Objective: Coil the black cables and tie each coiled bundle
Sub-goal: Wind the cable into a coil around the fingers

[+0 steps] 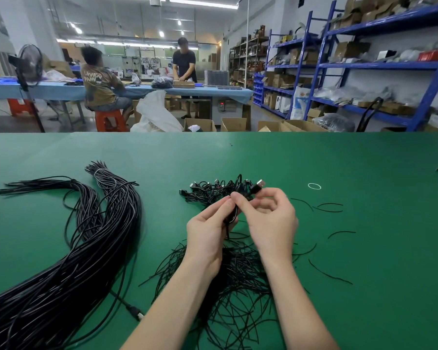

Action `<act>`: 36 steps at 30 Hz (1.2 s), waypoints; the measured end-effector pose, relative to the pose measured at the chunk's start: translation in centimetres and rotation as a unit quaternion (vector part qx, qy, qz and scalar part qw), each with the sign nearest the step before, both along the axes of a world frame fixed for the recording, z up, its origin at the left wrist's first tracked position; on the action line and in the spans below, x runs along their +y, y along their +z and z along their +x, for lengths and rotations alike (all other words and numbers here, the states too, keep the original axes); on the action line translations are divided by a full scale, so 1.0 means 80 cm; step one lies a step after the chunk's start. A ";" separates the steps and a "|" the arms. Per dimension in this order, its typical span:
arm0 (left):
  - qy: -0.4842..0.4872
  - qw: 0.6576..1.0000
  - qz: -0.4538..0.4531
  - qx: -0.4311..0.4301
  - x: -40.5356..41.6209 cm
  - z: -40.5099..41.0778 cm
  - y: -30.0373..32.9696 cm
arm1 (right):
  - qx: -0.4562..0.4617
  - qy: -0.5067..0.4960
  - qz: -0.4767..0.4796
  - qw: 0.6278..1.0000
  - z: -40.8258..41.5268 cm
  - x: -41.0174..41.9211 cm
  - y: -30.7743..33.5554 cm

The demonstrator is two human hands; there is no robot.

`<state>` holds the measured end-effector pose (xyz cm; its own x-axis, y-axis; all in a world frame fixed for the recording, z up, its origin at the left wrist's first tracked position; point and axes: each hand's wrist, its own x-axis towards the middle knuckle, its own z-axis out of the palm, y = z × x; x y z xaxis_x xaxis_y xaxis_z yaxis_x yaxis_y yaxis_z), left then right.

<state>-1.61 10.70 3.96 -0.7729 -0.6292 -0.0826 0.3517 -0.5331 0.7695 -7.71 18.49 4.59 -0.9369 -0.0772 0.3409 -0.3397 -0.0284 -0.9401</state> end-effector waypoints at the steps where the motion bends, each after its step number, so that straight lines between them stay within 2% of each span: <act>1: 0.008 1.000 0.001 0.003 -0.001 0.000 0.000 | 0.021 -0.010 0.005 1.000 0.003 -0.001 -0.001; 4: 0.026 0.999 -0.010 0.018 -0.003 0.002 0.004 | 0.105 0.022 0.006 0.994 0.005 -0.003 -0.001; 8: 0.063 0.994 -0.089 0.012 -0.006 0.004 0.005 | 0.194 0.023 0.041 0.980 0.007 -0.001 -0.001; 11: 0.081 0.986 -0.145 0.024 -0.006 0.006 0.004 | 0.165 0.021 0.030 0.986 0.008 -0.001 0.002; 15: 0.093 0.982 -0.162 0.040 -0.008 0.007 0.005 | 0.158 0.023 0.004 0.987 0.011 -0.004 0.006; 25: 0.144 0.957 -0.250 0.029 -0.009 0.008 0.004 | 0.154 0.053 0.037 0.986 0.010 0.002 0.012; 31: 0.193 0.925 -0.327 -0.006 -0.014 0.009 0.001 | 0.136 0.074 0.016 0.988 0.018 -0.005 0.010; 36: 0.179 0.904 -0.386 0.025 -0.005 0.010 0.002 | 0.145 0.042 0.000 0.989 0.013 0.001 0.015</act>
<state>-0.82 10.31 4.15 -0.4985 -0.6947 0.5186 0.4408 0.3120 0.8416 -6.69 18.61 5.81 -0.7901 -0.1506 0.5943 -0.5913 -0.0685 -0.8035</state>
